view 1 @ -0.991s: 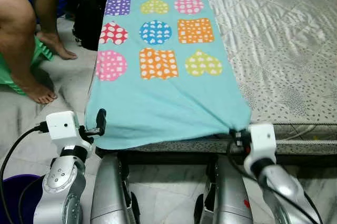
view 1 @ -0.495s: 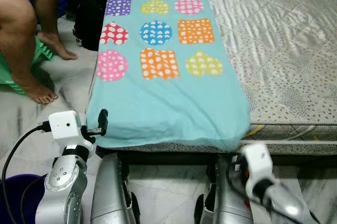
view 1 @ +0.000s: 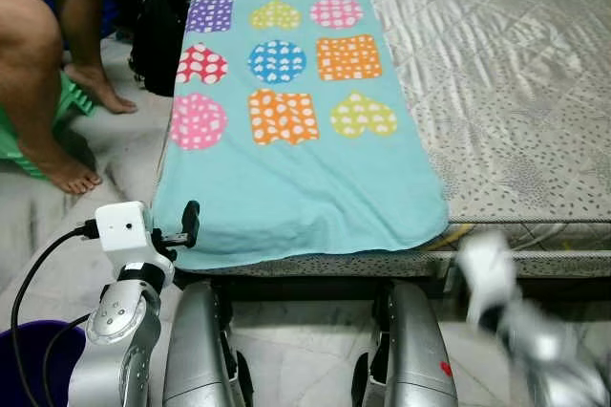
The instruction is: Clean up the room
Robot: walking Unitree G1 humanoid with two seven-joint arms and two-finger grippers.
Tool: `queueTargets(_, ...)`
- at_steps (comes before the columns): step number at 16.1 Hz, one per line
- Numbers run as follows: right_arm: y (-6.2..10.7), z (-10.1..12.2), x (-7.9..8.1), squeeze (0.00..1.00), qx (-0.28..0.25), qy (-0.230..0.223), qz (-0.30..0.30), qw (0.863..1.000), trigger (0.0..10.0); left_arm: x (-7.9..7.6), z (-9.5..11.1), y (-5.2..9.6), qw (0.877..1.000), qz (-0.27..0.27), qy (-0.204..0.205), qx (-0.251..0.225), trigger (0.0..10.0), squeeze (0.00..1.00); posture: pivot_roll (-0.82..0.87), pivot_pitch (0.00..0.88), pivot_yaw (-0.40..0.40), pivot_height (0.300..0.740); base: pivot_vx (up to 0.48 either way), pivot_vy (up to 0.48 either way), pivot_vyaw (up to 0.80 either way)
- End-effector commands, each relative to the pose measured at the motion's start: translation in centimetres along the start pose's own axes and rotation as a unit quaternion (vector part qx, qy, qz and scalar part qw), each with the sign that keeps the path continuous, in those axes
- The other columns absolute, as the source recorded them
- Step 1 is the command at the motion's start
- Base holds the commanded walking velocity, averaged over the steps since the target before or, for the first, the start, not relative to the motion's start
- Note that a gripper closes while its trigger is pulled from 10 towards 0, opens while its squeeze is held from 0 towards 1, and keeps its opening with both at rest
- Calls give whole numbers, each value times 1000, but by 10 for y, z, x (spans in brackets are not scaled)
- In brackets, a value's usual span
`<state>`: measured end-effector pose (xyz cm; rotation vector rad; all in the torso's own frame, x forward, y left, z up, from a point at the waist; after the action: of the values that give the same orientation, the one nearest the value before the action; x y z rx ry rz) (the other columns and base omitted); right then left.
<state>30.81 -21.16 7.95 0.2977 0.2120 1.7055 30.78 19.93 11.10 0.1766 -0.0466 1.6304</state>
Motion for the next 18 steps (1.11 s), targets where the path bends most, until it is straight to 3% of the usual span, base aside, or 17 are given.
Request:
queueTargets(1, -5, 12, 6, 1000, -37, -16, -4, 999, 10000, 2, -4, 0, 1000, 5, -3, 5, 10000, 0, -21, 170, 18, 516, 0, 0, 0)
queueTargets(3, -18, 45, 13, 1000, -108, -46, -12, 993, 10000, 2, -1, -2, 1000, 6, -3, -1, 10000, 0, -12, 162, 18, 516, 0, 0, 0)
queueTargets(6, -25, 53, 26, 1000, -126, -67, 6, 990, 10000, 3, 0, -2, 1000, 8, -4, -4, 10000, 0, -7, 160, 17, 516, 0, 0, 0)
queueTargets(9, -28, 37, 29, 1000, -98, -67, 10, 993, 10000, 1, 0, -2, 1000, 7, -2, -3, 10000, 0, -12, 162, 18, 516, 0, 0, 0)
queueTargets(12, -44, 33, 31, 1000, -85, -63, -25, 994, 10000, -3, 1, -5, 1000, 0, 1, -4, 10000, 0, -17, 165, 23, 516, 0, 0, 0)
queueTargets(13, -52, 19, 44, 1000, -46, -52, -14, 997, 10000, -4, 1, -7, 1000, -4, 1, -6, 10000, 0, -17, 165, 23, 516, 0, 0, 0)
queueTargets(16, -46, -10, 56, 1000, 21, -32, 22, 999, 10000, -6, 2, -6, 1000, -6, 1, -5, 10000, 0, -13, 170, 21, 516, 0, 0, 0)
queueTargets(18, -32, -27, 37, 1000, 57, -8, 7, 998, 10000, -5, 0, -6, 1000, -4, 3, -2, 10000, 0, -22, 174, 21, 516, 0, 0, 0)
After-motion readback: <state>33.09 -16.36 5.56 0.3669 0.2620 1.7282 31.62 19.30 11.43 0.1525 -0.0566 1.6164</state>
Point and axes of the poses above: a point about 5 cm out from each wrist's last joint towards the gripper, its own y axis pointing back from the gripper into the wrist, its own z axis along the axis of the wrist's last joint, x = y × z, the point moved 5 cm from there along -y, pointing out of the wrist towards the gripper, and after that the axes turned 15 degrees about -y, right-handed, at the moved point
